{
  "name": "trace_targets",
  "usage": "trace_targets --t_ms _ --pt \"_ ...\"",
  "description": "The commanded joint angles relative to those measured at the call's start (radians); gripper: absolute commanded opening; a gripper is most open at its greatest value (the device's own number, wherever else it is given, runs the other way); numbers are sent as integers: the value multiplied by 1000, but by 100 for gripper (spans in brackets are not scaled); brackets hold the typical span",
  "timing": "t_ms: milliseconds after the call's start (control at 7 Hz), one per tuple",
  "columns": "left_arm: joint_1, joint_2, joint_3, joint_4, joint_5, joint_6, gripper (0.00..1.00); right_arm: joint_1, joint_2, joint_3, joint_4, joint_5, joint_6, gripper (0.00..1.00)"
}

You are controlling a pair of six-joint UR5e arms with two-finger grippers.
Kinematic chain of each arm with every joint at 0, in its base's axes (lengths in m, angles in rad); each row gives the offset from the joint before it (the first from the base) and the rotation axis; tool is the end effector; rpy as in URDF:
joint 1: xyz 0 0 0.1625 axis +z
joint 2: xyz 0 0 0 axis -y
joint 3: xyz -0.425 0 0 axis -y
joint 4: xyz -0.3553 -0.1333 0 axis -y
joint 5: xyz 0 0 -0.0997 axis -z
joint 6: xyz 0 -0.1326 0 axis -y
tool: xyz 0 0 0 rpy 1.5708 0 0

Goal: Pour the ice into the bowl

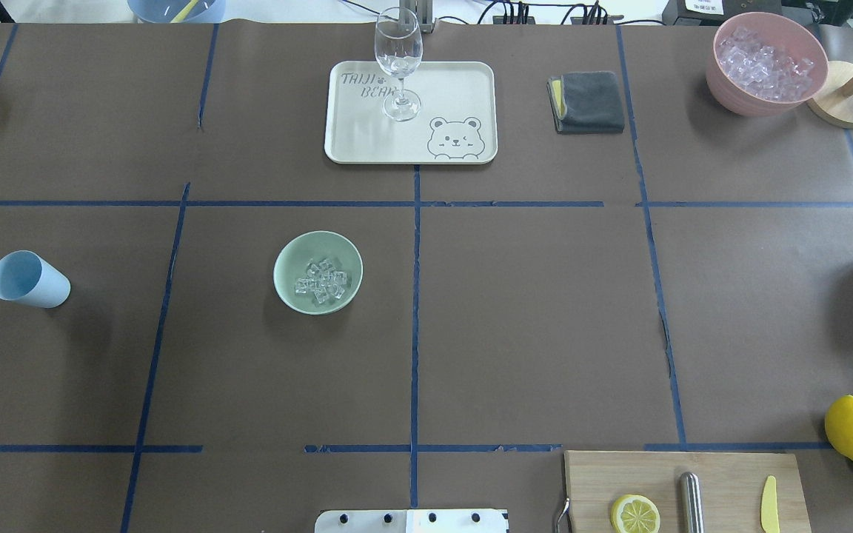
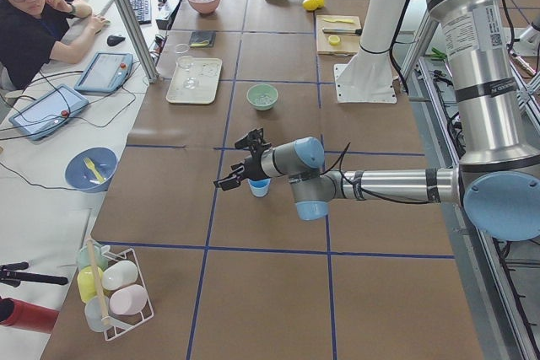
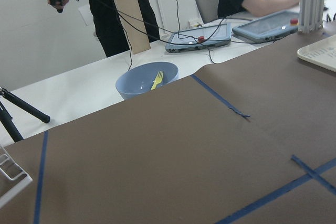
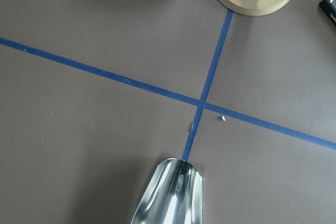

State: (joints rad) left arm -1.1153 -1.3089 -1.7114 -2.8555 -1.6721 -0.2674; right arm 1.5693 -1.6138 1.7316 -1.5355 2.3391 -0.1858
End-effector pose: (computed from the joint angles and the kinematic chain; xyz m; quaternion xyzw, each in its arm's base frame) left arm 0.0697 -0.4149 0.5767 0.4983 0.2336 0.1061 0.8282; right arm 0.0405 -0.4477 0.6244 0.1050 -0.3656 -0.1150 0.9177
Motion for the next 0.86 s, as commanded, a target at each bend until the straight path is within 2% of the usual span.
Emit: trace_targets --t_ms 0,143,286,429,571,714 --pt "-334 -89 -47 417 -334 149 100 0 3 22 0 2 22 100" --pt "-409 -143 -40 687 -398 149 100 0 3 26 0 3 26 100" --pt "-419 -170 -34 879 -402 183 100 0 8 37 -2 11 26 100" --pt "-434 -205 -16 1071 -413 321 100 0 21 45 -6 28 25 100" --pt "-454 -243 30 1273 -486 330 100 -8 23 60 -11 57 25 100" --pt "-465 -221 26 1329 -634 342 100 -47 23 97 -11 87 29 100"
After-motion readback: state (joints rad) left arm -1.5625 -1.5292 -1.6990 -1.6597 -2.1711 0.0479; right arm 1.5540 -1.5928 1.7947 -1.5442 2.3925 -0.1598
